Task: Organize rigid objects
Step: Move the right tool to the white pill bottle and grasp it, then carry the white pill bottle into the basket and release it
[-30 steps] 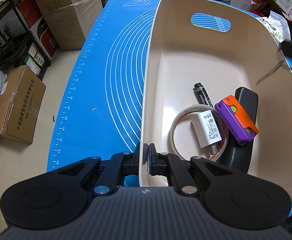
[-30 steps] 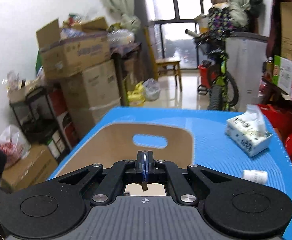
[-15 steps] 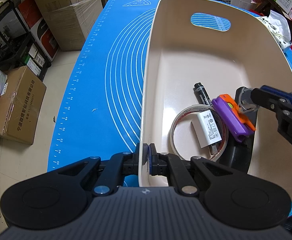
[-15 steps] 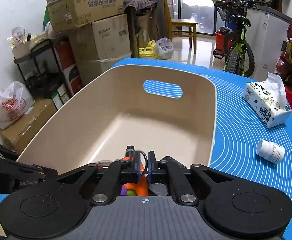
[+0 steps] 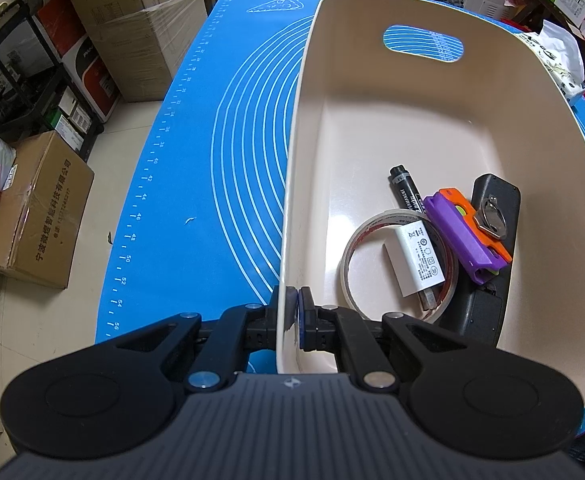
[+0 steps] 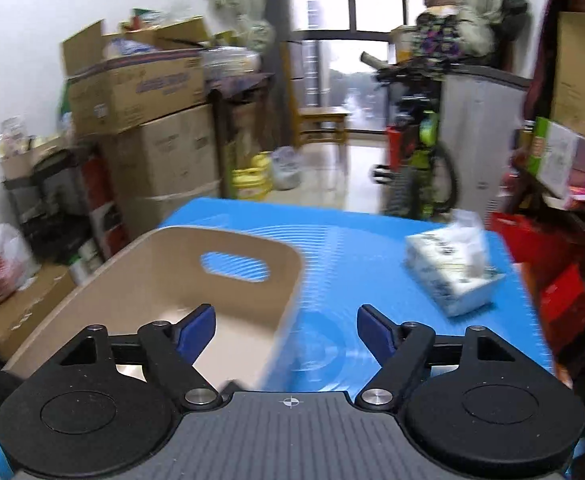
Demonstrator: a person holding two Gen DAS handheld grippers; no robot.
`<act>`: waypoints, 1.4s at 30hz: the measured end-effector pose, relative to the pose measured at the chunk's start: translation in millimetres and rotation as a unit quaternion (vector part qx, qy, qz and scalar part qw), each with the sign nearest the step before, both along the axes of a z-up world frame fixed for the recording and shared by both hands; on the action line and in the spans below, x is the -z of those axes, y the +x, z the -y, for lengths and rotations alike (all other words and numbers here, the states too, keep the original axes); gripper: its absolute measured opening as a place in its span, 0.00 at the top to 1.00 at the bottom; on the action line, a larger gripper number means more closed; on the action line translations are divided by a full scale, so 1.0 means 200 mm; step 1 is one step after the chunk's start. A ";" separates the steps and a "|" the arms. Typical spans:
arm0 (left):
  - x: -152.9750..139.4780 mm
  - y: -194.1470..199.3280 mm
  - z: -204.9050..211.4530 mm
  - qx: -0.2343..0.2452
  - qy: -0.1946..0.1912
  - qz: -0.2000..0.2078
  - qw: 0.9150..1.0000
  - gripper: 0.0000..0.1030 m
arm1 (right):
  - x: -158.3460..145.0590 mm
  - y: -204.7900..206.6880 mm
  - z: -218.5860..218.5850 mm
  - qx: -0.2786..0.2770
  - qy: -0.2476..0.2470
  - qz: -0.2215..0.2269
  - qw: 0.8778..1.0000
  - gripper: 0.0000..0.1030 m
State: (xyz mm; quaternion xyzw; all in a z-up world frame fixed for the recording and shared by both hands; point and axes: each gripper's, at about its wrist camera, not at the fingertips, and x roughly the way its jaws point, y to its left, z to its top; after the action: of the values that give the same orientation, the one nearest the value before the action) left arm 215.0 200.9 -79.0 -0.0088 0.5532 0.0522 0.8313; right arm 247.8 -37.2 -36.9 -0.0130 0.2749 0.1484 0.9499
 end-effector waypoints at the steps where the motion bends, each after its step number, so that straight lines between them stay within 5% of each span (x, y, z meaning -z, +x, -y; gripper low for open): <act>1: 0.00 0.00 0.00 0.000 0.001 0.000 1.000 0.92 | 0.01 0.02 0.04 0.015 -0.002 0.000 1.000 0.19; 6: 0.00 0.00 0.01 -0.001 0.003 -0.001 1.000 0.92 | 0.18 0.12 0.19 0.097 -0.048 0.004 0.994 0.12; 11: 0.01 0.01 0.01 -0.001 0.004 -0.001 1.000 0.92 | 0.35 0.23 0.35 0.149 -0.040 -0.033 0.987 0.12; 30: 0.01 0.01 0.03 0.000 0.017 -0.002 1.000 0.91 | 0.69 0.56 0.34 0.194 -0.075 -0.076 0.975 0.05; 33: 0.01 0.01 0.04 0.000 0.019 -0.002 1.000 0.91 | 0.70 0.56 0.34 0.195 -0.076 -0.071 0.975 0.08; 38: 0.01 0.01 0.04 0.000 0.020 -0.001 1.000 0.91 | 0.70 0.54 0.36 0.173 -0.041 -0.073 0.981 0.32; 42: 0.01 0.01 0.04 0.000 0.020 -0.001 1.000 0.91 | 0.68 0.54 0.36 0.177 -0.022 -0.084 0.980 0.38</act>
State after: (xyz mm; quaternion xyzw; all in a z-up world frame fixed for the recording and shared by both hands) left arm 217.0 193.4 -80.6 0.0083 0.5529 0.0635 0.8308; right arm 355.3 -109.1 -172.9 0.0270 0.3552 -0.0277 0.9340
